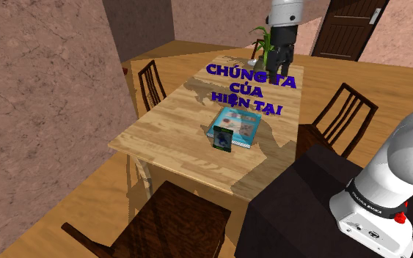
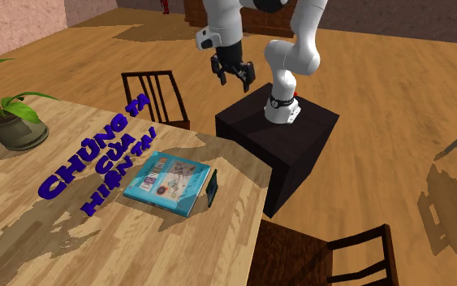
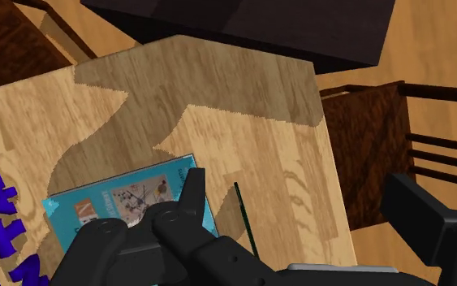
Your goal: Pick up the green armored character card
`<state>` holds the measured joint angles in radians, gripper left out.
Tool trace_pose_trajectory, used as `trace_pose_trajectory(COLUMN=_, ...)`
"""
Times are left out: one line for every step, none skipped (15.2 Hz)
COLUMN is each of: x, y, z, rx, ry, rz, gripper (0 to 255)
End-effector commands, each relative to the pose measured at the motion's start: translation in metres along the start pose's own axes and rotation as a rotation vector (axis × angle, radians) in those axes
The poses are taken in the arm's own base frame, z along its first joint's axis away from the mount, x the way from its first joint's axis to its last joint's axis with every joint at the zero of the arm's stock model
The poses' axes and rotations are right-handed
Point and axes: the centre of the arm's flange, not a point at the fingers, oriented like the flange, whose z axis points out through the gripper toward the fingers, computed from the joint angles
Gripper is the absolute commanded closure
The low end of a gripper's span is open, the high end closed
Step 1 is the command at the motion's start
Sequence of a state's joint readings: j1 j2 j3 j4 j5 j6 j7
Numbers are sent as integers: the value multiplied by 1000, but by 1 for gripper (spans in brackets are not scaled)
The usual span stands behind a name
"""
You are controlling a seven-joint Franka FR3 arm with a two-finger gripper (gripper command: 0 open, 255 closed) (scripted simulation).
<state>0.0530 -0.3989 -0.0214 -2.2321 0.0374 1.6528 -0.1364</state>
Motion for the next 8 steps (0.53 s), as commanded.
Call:
trace_pose_trajectory(x=31, y=-4, z=15, rx=-12, ry=-24, rz=-20, gripper=0)
trace_pose_trajectory(x=45, y=-5, z=21, rx=-18, ry=-35, rz=-30, gripper=0)
trace_pose_trajectory(x=58, y=-7, z=28, rx=-24, ry=-47, rz=-40, gripper=0)
trace_pose_trajectory(x=71, y=-8, z=35, rx=-31, ry=-59, rz=-49, gripper=0)
trace_pose_trajectory(x=84, y=-10, z=42, rx=-37, ry=-71, rz=-59, gripper=0)
trace_pose_trajectory(x=97, y=-12, z=49, rx=-43, ry=-83, rz=-69, gripper=0)
trace_pose_trajectory(x=110, y=-13, z=56, rx=-49, ry=-95, rz=-78, gripper=0)
trace_pose_trajectory(x=123, y=-15, z=63, rx=-55, ry=-106, rz=-88, gripper=0)
